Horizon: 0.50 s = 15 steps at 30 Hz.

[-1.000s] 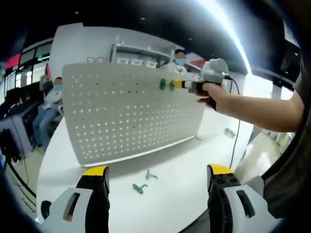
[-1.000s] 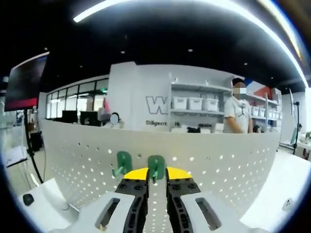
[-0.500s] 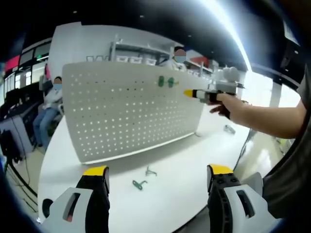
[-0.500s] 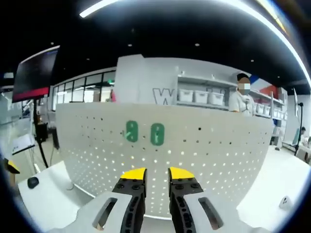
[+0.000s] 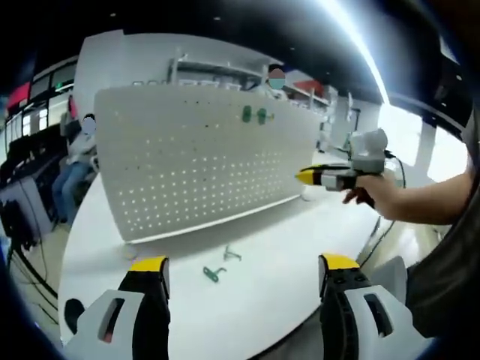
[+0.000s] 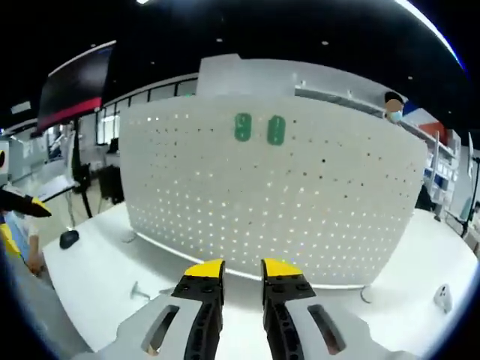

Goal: Insert the hook assembly into the mounting plate slot until the hook locks in place.

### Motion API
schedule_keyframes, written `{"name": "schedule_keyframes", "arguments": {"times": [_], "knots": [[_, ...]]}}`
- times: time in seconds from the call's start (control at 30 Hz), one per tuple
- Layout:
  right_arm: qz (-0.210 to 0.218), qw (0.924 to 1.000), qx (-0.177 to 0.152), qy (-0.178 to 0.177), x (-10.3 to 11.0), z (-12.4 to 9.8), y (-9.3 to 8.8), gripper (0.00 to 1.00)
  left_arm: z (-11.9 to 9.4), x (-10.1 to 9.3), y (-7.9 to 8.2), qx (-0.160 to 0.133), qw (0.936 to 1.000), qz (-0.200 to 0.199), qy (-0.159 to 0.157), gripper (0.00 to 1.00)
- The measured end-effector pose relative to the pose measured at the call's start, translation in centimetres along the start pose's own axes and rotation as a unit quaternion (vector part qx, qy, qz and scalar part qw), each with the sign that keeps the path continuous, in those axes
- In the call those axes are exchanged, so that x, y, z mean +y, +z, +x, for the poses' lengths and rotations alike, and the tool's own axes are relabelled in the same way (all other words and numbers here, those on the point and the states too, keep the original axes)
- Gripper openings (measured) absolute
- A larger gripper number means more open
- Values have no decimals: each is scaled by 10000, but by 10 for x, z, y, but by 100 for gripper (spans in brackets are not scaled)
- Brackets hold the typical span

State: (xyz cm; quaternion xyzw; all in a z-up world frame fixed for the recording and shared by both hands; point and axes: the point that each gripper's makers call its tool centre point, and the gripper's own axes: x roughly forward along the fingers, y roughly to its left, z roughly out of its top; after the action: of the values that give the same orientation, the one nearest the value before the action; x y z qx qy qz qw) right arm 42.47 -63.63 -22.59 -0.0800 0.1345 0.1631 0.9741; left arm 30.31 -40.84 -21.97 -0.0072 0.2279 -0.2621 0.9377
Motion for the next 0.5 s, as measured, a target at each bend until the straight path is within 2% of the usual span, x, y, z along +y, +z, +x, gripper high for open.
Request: {"name": "schedule_keyframes", "arguments": {"times": [0.23, 0.5], "knots": [[-62, 9989, 332, 330, 23, -27, -32, 17, -1, 1, -6, 56, 10000, -24, 7, 83], [-179, 9965, 557, 594, 35, -48, -55, 17, -1, 2, -12, 136, 9999, -45, 4, 83]]}}
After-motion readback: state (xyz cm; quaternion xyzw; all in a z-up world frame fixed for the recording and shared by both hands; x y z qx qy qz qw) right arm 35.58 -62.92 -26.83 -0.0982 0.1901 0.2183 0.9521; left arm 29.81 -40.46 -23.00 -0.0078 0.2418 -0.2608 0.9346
